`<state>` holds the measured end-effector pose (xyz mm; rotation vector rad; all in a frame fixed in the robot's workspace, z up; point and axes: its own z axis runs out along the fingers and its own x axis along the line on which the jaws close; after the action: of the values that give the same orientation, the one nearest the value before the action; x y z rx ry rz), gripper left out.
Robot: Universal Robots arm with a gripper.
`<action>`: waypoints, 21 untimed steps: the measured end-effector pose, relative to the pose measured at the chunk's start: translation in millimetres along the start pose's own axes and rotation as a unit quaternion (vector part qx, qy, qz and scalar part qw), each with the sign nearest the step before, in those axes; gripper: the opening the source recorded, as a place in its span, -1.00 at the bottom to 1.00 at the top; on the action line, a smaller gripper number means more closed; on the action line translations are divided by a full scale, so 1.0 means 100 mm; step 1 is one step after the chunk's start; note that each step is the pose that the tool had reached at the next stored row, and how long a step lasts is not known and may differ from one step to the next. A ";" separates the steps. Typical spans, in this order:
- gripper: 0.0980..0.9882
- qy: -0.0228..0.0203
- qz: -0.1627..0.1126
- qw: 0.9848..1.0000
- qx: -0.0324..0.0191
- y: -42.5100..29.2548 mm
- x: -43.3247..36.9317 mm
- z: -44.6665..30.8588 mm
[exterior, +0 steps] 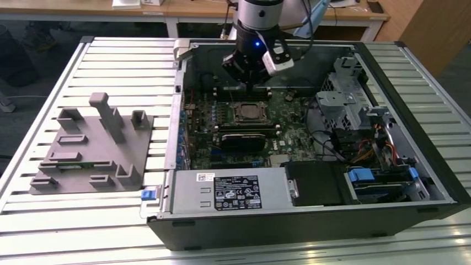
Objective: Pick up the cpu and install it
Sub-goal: 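Install the first cpu locking lever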
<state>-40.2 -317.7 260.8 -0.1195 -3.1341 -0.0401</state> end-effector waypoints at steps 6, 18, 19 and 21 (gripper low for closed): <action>-0.98 0.000 -0.012 1.000 0.000 -0.001 0.017 0.002; -0.98 -0.001 -0.012 1.000 0.000 -0.021 0.272 0.007; -0.98 -0.001 -0.012 1.000 -0.001 -0.022 0.288 0.008; -0.98 -0.002 -0.013 1.000 -0.001 -0.025 0.327 0.010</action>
<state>-73.0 -317.7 260.0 -0.0805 -3.1405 -0.0422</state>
